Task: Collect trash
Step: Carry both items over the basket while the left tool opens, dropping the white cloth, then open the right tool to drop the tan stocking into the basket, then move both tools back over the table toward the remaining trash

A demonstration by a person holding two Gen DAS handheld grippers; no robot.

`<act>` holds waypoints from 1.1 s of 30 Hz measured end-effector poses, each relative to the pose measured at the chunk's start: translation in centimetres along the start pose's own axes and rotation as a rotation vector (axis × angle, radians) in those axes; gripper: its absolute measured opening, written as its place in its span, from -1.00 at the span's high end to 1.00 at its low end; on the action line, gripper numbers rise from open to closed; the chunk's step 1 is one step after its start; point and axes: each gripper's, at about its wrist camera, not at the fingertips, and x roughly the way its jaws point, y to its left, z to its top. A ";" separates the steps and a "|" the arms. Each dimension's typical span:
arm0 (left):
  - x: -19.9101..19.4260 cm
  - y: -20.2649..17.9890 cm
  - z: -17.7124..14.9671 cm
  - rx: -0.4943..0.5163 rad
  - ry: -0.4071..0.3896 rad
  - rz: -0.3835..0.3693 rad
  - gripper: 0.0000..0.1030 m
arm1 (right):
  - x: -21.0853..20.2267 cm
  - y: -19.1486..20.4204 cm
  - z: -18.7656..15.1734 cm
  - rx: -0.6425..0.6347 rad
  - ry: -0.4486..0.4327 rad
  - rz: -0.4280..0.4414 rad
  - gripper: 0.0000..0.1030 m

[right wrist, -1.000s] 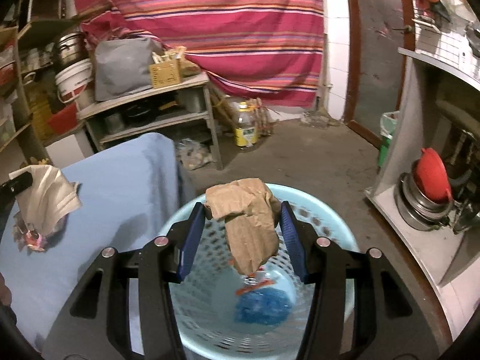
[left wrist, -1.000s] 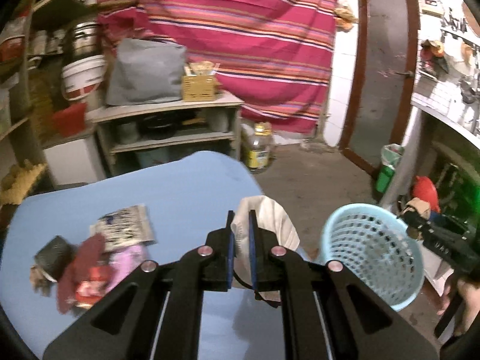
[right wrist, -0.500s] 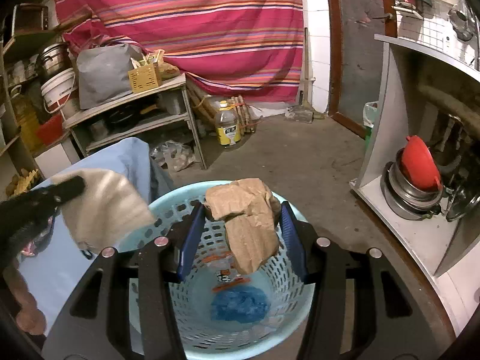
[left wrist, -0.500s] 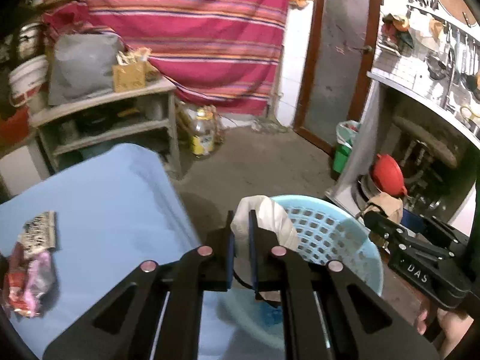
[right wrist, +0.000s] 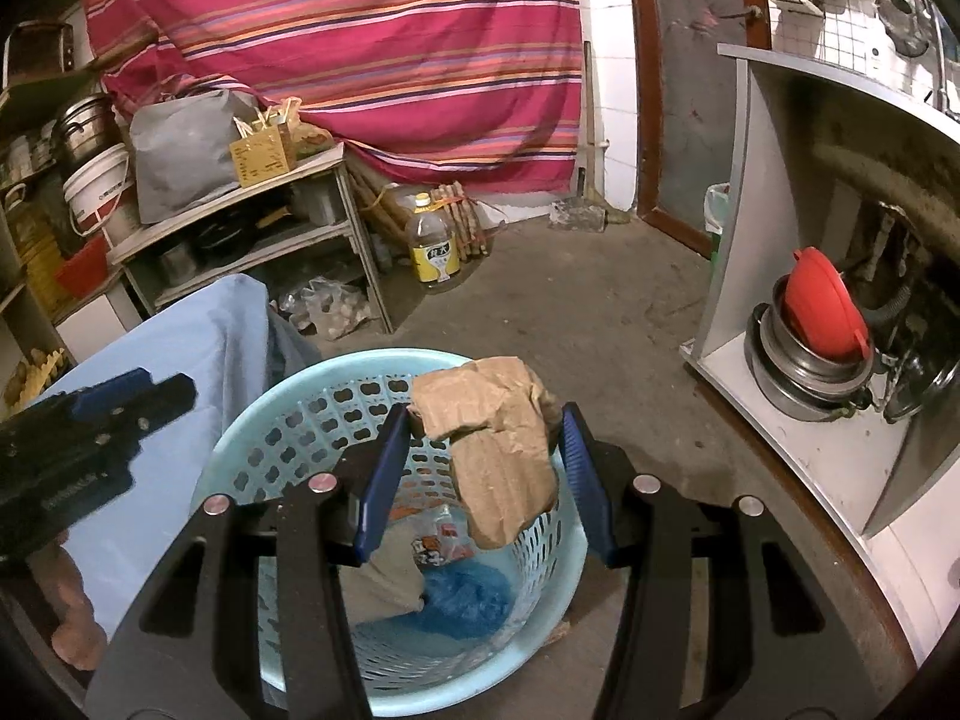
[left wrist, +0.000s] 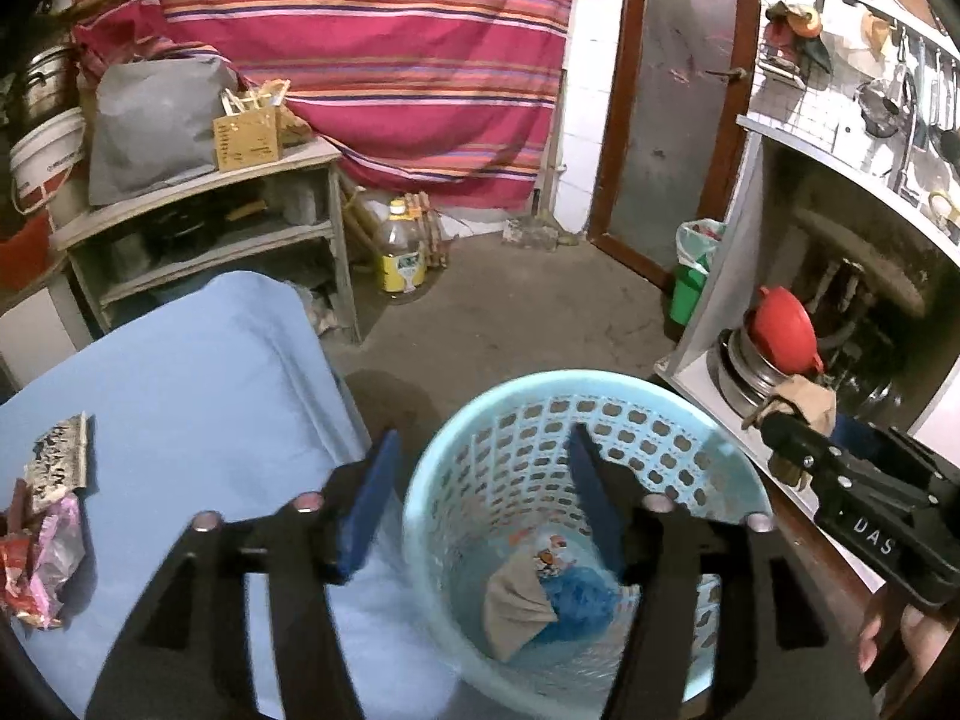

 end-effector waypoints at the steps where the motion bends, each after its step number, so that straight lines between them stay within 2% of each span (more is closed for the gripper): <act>1: -0.4 0.3 0.1 -0.003 -0.012 0.011 -0.47 | 0.1 -0.1 0.0 0.002 0.002 0.002 0.00; 10: -2.8 2.3 1.1 -0.017 -0.056 0.061 -0.78 | 0.8 1.1 0.1 -0.015 0.020 0.038 -0.04; 15: -3.7 3.3 1.3 -0.038 -0.064 0.069 -0.82 | 0.9 2.2 0.2 -0.039 0.018 0.043 -0.46; 19: -3.9 4.2 1.2 -0.049 -0.055 0.081 -0.84 | 1.0 3.0 0.2 -0.057 0.012 0.034 -0.58; 21: -4.0 4.4 1.1 -0.051 -0.056 0.089 -0.84 | 1.0 3.3 0.2 -0.062 0.006 0.023 -0.76; 26: -4.7 5.3 0.6 -0.053 -0.057 0.108 -0.84 | 0.9 4.1 0.4 -0.068 -0.009 0.010 -0.92; 33: -6.7 8.6 -0.9 -0.086 -0.056 0.152 -0.84 | 1.2 7.1 0.4 -0.085 -0.009 0.000 -0.92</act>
